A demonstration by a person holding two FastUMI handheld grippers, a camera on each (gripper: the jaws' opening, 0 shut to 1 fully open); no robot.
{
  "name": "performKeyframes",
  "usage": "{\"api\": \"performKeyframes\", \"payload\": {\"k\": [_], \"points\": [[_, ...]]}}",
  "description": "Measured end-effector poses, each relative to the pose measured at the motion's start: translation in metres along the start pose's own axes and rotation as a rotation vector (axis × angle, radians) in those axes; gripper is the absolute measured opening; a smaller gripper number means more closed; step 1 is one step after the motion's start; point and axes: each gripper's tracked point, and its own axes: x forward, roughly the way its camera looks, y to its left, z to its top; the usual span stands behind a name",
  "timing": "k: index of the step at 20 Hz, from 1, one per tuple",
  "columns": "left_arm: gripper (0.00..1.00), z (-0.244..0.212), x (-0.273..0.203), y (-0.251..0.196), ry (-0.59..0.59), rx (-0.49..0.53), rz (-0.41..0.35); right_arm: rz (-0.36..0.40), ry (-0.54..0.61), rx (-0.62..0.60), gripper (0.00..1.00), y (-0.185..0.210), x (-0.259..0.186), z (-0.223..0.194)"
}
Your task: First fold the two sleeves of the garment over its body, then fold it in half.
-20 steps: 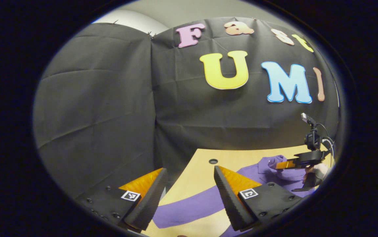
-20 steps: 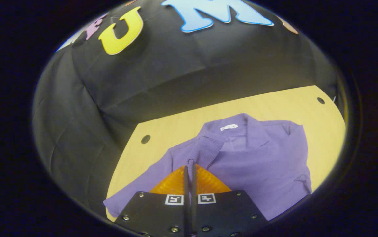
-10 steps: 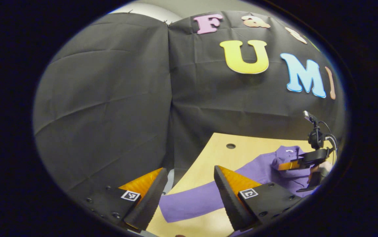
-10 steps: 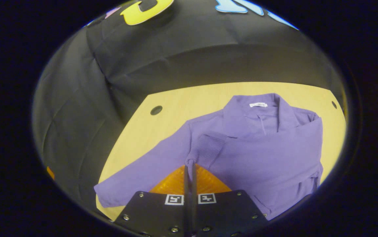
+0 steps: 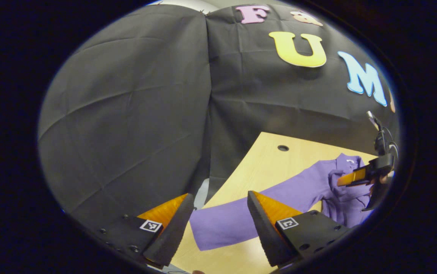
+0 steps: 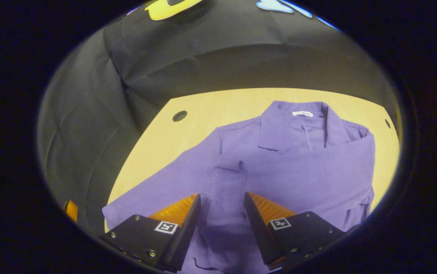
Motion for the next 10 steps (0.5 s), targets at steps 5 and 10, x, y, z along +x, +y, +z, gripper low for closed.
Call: {"api": "performKeyframes", "payload": {"k": [5,10], "points": [[0.95,-0.053,0.021,0.000,0.125,-0.023,0.008,-0.016,-0.015,-0.022,0.72,-0.010,-0.016,0.008],[0.96,-0.097,0.033,-0.002,0.209,-0.038,0.015,-0.051,-0.033,-0.037,0.72,-0.031,-0.034,0.012]]}}
